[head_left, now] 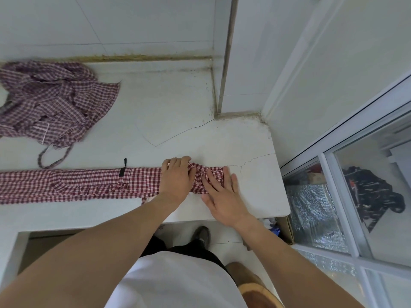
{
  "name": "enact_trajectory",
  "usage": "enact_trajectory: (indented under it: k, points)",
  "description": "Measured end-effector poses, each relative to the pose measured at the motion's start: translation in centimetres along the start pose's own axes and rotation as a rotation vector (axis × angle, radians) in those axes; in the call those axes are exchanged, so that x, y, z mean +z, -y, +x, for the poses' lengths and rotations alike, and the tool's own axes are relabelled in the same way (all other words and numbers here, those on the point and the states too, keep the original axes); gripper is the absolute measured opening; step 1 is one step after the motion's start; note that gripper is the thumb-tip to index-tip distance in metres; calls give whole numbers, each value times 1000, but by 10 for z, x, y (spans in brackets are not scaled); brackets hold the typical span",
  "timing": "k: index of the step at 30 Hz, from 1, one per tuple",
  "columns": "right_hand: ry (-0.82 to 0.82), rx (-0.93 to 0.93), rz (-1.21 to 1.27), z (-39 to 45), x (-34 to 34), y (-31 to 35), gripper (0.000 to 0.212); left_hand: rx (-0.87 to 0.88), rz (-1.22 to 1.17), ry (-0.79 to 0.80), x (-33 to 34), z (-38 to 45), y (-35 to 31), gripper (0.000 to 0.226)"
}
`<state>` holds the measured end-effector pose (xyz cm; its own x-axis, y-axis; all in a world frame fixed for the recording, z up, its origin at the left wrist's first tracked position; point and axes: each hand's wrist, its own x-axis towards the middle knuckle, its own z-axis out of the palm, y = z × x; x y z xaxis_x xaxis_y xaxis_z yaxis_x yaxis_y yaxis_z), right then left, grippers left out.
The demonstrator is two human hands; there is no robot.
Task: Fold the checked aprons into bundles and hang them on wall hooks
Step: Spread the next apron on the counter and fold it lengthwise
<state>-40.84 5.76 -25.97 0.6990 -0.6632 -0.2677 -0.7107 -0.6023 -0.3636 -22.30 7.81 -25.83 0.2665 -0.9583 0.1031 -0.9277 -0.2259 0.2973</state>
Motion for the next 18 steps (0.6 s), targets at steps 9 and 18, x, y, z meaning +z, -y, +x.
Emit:
enact_trajectory:
  k: [9,18]
  points:
    - [-20,59,176,1,2,3,64,-198,-131,30,-5,-11,5,31]
    - [-500,324,482,15,9,2,30,-262,-23,21,7,-8,12,23]
